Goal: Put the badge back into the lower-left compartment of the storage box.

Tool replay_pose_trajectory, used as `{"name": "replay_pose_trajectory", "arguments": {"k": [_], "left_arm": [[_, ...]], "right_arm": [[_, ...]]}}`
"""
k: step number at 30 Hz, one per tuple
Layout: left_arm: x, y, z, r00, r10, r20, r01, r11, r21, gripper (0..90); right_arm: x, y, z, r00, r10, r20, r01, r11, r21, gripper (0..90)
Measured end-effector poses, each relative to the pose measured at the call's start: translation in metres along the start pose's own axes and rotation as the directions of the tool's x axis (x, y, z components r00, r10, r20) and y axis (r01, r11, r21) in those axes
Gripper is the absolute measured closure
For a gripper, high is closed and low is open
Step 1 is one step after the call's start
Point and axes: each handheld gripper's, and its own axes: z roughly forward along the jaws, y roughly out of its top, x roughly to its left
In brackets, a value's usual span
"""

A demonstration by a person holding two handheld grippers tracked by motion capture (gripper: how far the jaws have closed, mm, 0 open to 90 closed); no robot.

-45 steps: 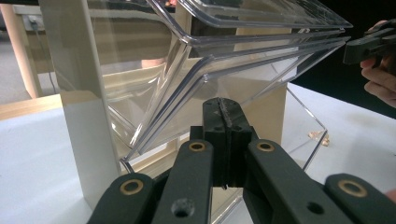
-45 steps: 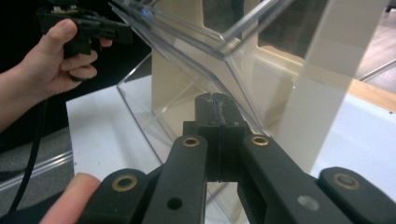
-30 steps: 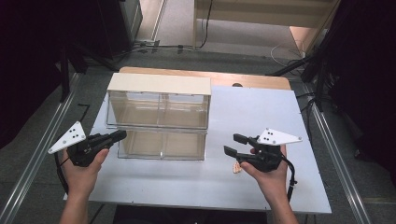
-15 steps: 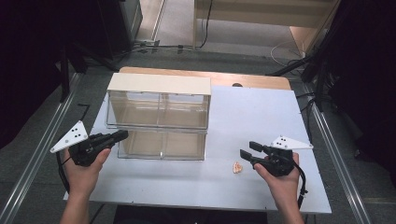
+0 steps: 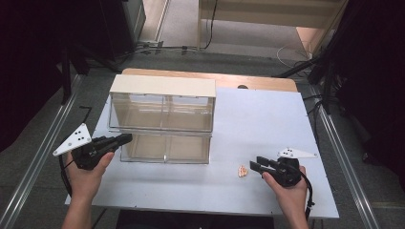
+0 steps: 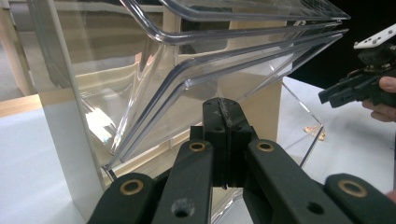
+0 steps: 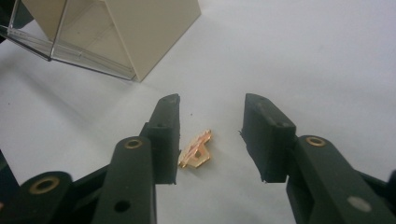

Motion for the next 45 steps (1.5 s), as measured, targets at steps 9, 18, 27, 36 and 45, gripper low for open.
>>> {"name": "replay_pose_trajectory", "arguments": {"k": [9,18,27,36,45], "left_arm": [[0.0,0.0,0.0,1.0,0.005,0.001,-0.005,1.0,0.003,90.0],[0.0,0.0,0.0,1.0,0.004,0.003,-0.004,1.0,0.0,90.0],[0.0,-0.001,0.001,1.0,-0.003,0.006,0.003,1.0,0.001,90.0],[0.001,-0.001,0.001,1.0,-0.004,0.007,0.004,1.0,0.0,90.0],[0.001,-0.001,0.001,1.0,-0.005,0.009,0.005,1.0,-0.001,90.0]], "right_arm": [[-0.003,-0.014,0.012,0.9994,0.035,-0.002,-0.035,0.999,0.036,60.1],[-0.003,-0.018,0.028,0.9943,0.104,-0.022,-0.102,0.992,0.067,61.8],[-0.005,-0.021,0.031,0.9863,0.161,-0.036,-0.157,0.984,0.084,67.4],[-0.007,-0.022,0.033,0.9783,0.195,-0.071,-0.186,0.976,0.113,75.7],[-0.004,-0.019,0.029,0.9784,0.154,-0.138,-0.141,0.985,0.098,85.9]]}}
